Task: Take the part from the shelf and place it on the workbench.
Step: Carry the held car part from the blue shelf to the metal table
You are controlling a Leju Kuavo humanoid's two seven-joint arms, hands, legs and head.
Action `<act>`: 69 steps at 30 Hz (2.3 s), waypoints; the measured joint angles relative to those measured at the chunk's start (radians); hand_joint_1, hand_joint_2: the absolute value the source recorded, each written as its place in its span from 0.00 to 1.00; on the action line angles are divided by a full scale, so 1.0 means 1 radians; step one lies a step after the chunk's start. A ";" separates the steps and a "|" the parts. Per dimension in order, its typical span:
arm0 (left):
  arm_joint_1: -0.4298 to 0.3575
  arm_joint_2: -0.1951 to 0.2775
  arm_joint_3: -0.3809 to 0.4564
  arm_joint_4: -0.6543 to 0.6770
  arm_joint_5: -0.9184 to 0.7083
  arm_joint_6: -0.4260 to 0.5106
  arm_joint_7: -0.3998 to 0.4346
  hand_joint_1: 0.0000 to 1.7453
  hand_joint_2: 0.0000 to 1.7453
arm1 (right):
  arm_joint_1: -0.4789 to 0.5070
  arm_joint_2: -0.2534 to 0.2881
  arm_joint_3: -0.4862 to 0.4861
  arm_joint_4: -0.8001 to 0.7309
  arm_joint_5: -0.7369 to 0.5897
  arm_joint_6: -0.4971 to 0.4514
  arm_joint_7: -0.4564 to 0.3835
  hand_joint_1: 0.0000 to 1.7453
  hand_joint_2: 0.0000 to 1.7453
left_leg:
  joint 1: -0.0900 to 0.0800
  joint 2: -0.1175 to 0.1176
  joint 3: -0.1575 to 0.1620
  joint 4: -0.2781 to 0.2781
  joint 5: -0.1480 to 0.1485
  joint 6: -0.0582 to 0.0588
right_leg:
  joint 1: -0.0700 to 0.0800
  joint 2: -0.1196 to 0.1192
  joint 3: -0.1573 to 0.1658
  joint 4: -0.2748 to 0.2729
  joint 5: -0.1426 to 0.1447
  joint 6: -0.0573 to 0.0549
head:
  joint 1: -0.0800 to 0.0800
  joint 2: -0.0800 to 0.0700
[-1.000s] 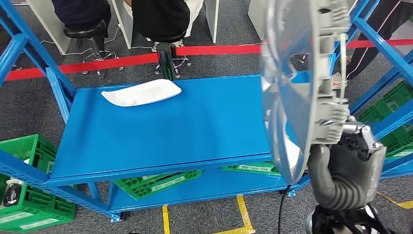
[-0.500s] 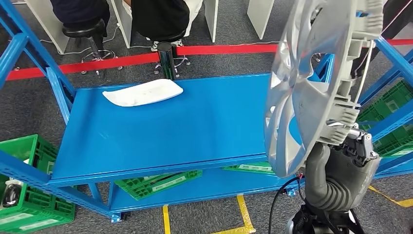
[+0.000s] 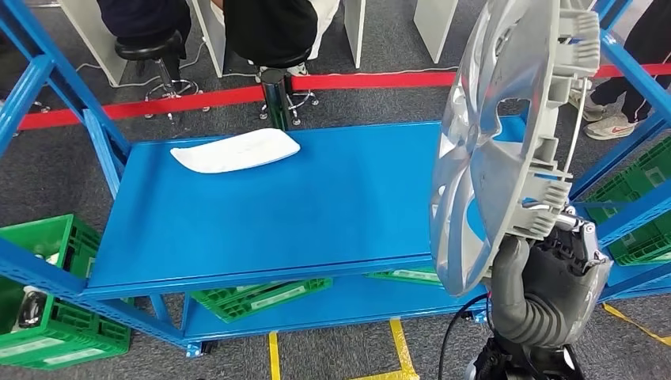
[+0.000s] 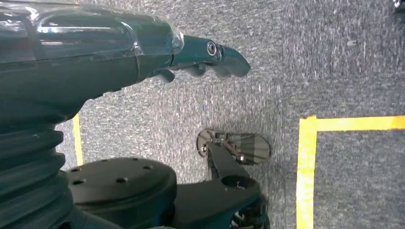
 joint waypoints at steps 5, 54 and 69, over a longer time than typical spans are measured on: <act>0.002 -0.003 0.000 0.000 -0.007 -0.008 -0.001 0.00 1.00 | 0.002 0.001 0.000 -0.004 0.048 -0.014 0.058 1.00 1.00 | 0.002 0.002 -0.080 0.198 -0.129 -0.019 | -0.005 -0.009 0.000 -0.018 0.014 -0.021 | -0.027 0.000; 0.001 -0.012 0.000 0.000 -0.010 -0.031 0.012 0.00 1.00 | -0.020 0.017 0.028 -0.006 0.079 -0.015 0.095 1.00 1.00 | 0.003 0.007 0.004 -0.005 0.003 0.031 | 0.001 -0.005 -0.086 0.225 -0.147 0.019 | 0.001 0.000; 0.003 -0.039 0.000 0.001 -0.022 -0.020 0.021 0.00 1.00 | -0.046 0.002 -0.004 -0.013 0.040 -0.025 0.126 1.00 1.00 | -0.003 0.001 -0.106 0.170 -0.093 -0.016 | 0.020 -0.012 0.062 -0.073 0.009 -0.046 | -0.010 0.000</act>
